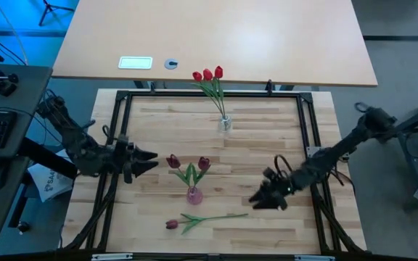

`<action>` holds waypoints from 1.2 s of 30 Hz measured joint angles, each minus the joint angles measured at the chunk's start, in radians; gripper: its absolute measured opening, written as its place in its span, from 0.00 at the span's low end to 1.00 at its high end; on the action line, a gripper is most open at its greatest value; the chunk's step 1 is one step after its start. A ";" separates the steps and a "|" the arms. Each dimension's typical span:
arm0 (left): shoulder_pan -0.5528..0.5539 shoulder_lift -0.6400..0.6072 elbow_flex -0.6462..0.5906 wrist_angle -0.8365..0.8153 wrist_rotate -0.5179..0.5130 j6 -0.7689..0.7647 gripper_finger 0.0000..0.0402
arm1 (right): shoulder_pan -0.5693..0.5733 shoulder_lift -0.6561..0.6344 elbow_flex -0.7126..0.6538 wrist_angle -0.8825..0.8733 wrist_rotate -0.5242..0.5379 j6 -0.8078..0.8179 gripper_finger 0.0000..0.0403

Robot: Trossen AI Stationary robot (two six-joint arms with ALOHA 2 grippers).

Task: Sort flowers into vase by color
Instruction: Put the dark red tulip into the violet flower vase

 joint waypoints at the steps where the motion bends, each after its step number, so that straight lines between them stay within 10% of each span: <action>1: -0.015 0.003 -0.015 0.005 -0.024 -0.022 0.64 | 0.042 0.034 -0.003 0.065 0.055 0.022 0.79; 7: -0.055 -0.008 -0.086 -0.038 -0.085 -0.179 0.64 | 0.168 0.271 0.223 -0.003 0.157 -0.055 0.79; 16: -0.065 -0.029 -0.085 -0.161 0.116 -0.118 0.64 | 0.125 0.660 0.723 -0.620 0.153 -0.394 0.79; 24: -0.064 -0.032 -0.085 -0.241 0.275 -0.055 0.64 | 0.030 0.918 1.051 -0.830 0.104 -0.440 0.79; 36: -0.064 -0.032 -0.085 -0.253 0.309 -0.037 0.64 | -0.047 1.117 1.278 -0.985 0.106 -0.463 0.78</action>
